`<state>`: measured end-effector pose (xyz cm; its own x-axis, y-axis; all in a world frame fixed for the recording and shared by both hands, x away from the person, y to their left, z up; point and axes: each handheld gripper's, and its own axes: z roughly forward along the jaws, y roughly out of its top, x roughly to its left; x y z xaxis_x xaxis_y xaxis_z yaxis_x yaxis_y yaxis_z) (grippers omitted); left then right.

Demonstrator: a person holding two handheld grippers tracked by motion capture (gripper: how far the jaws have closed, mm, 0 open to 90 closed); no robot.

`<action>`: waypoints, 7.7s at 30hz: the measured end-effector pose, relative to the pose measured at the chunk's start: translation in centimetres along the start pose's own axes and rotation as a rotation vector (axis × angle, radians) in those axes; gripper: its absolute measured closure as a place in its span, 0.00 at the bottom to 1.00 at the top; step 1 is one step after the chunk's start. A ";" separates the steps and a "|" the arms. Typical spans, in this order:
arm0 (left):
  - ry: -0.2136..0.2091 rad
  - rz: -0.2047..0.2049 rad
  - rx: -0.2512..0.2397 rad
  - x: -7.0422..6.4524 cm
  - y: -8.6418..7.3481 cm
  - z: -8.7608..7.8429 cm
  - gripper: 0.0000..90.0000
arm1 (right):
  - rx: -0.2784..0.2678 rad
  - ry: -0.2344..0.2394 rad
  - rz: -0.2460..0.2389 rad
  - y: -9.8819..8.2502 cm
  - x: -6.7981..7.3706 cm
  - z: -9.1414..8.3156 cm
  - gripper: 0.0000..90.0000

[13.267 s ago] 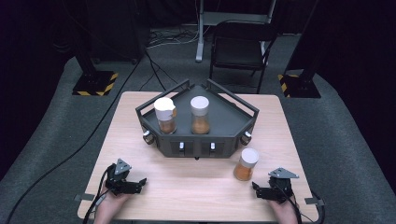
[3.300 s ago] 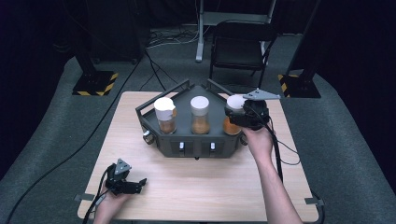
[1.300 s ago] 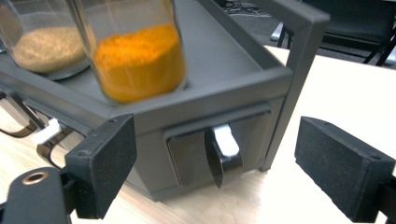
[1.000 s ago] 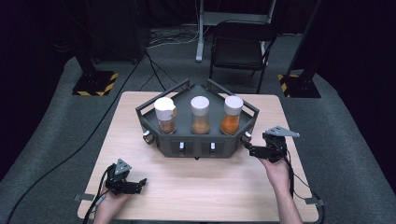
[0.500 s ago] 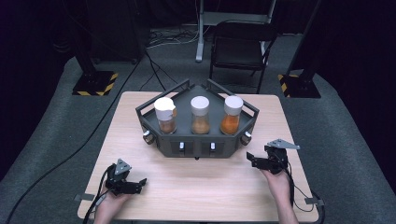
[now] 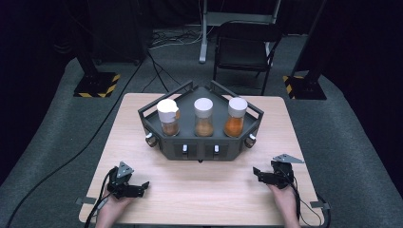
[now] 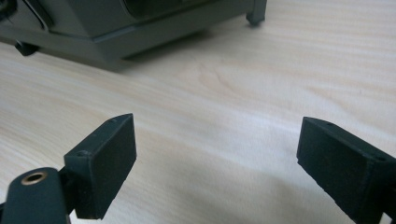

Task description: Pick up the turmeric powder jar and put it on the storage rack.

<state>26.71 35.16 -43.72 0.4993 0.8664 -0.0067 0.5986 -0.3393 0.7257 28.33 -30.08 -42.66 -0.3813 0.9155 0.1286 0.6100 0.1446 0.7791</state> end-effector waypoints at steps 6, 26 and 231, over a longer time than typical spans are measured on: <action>0.001 -0.001 0.000 0.0 0.0 0.0 0.03 | 0.014 0.001 0.010 -1.0 -0.4 0.1 0.12; 0.001 0.000 0.000 0.0 0.0 0.0 0.03 | 0.045 -0.029 -0.066 -1.9 1.5 -0.6 0.11; -0.004 0.004 0.001 0.1 0.0 0.0 0.03 | 0.076 -0.057 -0.130 -1.8 3.3 -0.6 0.07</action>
<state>26.77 35.20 -43.70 0.5044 0.8634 -0.0067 0.5973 -0.3433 0.7248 25.53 -27.58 -43.30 -0.4222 0.9065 -0.0071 0.6098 0.2897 0.7377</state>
